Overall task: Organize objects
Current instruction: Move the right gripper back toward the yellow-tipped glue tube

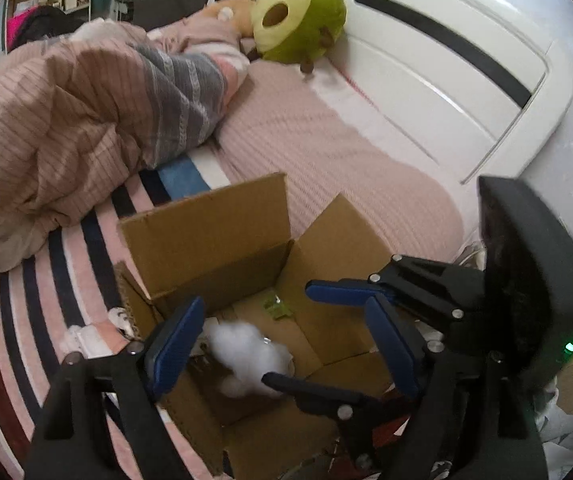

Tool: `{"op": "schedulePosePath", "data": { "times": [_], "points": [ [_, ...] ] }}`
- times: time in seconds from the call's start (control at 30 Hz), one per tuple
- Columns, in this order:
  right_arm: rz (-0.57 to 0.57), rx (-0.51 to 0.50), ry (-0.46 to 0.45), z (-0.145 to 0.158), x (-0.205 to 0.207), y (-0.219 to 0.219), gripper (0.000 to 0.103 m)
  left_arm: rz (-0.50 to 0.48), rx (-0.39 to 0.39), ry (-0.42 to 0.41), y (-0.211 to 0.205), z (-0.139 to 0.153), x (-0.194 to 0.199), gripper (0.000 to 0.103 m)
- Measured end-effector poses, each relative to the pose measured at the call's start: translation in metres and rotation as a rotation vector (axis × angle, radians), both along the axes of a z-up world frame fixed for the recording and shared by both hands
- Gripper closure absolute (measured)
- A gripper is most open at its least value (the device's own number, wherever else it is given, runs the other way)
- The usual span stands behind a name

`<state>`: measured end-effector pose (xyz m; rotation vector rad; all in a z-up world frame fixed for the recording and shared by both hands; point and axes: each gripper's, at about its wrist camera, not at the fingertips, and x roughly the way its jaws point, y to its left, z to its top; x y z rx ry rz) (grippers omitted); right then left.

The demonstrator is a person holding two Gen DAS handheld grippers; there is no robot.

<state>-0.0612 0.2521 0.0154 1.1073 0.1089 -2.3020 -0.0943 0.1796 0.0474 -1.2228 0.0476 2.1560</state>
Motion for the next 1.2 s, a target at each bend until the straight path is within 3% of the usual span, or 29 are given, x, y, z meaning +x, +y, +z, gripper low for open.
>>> {"op": "schedulePosePath", "data": {
  "times": [0.3, 0.63, 0.8, 0.9, 1.1, 1.2],
  "points": [
    [0.037, -0.065, 0.106, 0.023, 0.029, -0.025, 0.039, 0.044, 0.087, 0.095, -0.070, 0.027, 0.026, 0.021],
    [0.205, -0.110, 0.180, 0.028, 0.072, -0.120, 0.039, 0.206, 0.134, 0.187, -0.195, 0.018, 0.058, 0.021],
    [0.299, -0.102, 0.106, -0.004, 0.088, -0.177, 0.039, 0.289, 0.130, 0.196, -0.243, -0.010, 0.073, 0.020],
    [0.280, -0.084, 0.051, -0.031, 0.089, -0.196, 0.040, 0.324, 0.144, 0.157, -0.264, -0.035, 0.077, 0.020],
    [0.119, -0.059, -0.071, -0.088, 0.068, -0.190, 0.044, 0.354, 0.159, 0.074, -0.283, -0.084, 0.078, 0.020],
    [0.028, -0.016, -0.067, -0.103, 0.064, -0.176, 0.044, 0.354, 0.166, 0.055, -0.283, -0.101, 0.081, 0.020]
  ]
}}
